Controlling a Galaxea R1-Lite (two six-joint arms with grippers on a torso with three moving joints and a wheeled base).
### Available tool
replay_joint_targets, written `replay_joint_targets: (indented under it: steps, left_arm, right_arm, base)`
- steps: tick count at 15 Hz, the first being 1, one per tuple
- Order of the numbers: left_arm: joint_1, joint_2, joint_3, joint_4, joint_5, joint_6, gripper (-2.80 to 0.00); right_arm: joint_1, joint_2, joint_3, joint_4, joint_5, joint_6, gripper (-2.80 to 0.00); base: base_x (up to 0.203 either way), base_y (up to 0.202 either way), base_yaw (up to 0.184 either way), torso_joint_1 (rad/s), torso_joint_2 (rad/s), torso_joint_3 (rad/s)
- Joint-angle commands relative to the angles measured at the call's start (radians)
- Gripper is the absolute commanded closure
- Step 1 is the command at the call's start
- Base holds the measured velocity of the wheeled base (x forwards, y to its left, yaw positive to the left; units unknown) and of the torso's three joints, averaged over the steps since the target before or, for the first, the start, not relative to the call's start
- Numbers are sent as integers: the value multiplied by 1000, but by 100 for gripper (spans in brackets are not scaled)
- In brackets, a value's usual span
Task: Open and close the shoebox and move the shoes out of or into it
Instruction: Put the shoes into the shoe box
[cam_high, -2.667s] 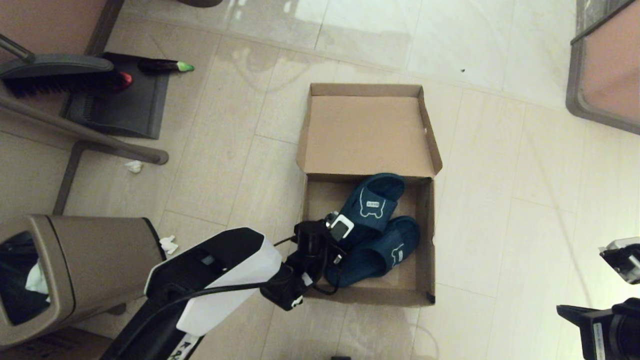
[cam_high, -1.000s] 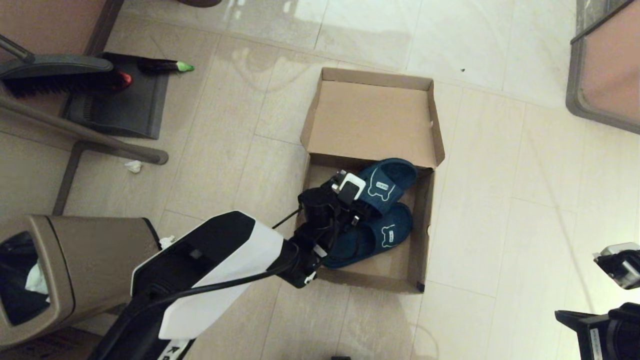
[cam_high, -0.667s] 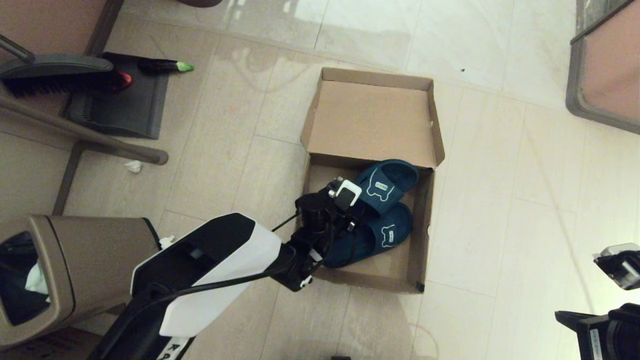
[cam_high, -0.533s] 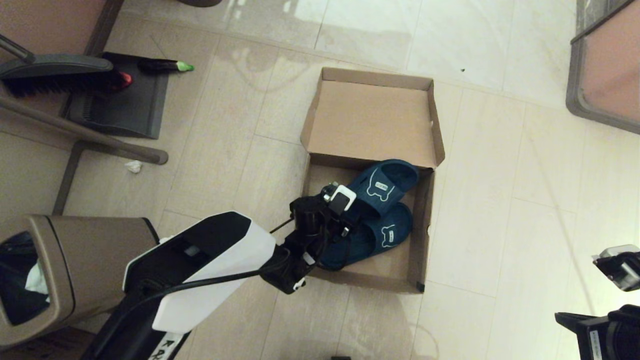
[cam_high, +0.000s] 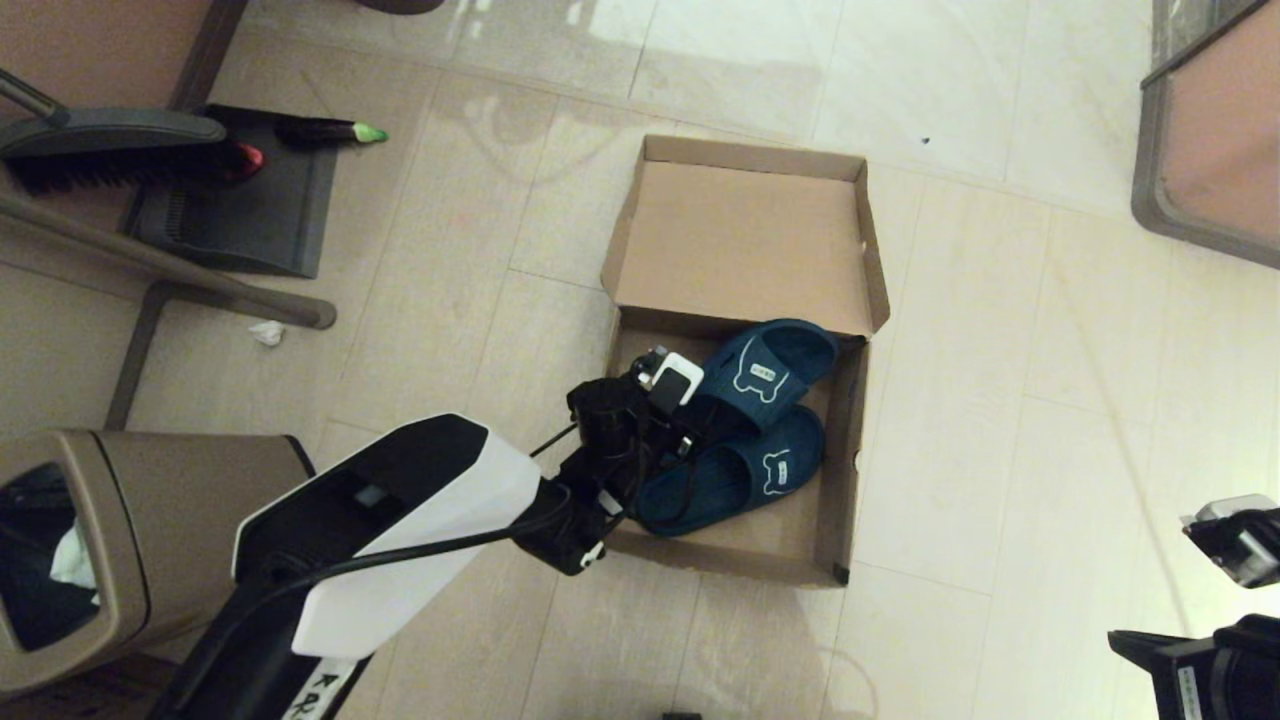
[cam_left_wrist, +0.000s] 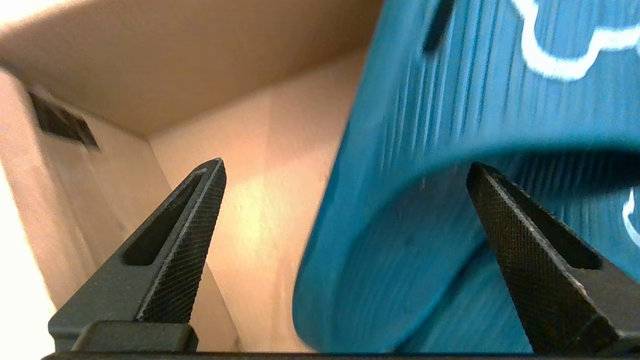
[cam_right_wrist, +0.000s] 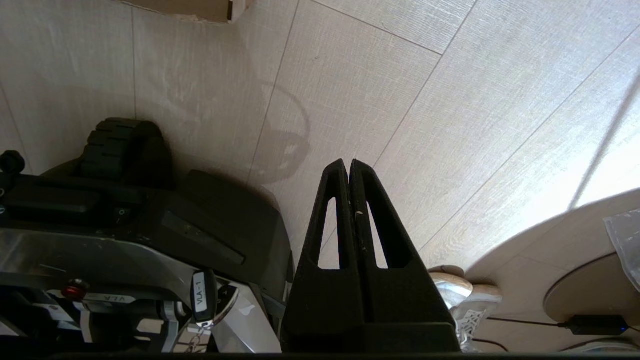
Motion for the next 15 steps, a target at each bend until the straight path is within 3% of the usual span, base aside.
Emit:
replay_joint_targets:
  steps: [1, 15]
  left_arm:
    - [-1, 26, -14, -27, 3, 3, -280]
    - [-10, 72, -134, -38, 9, 3, -280]
  right_arm:
    - [1, 2, 1, 0, -1, 0, 0]
    - [1, 3, 5, 1, -1, 0, 0]
  base:
    - [0, 0, 0, 0, 0, 0]
    - [0, 0, 0, 0, 0, 0]
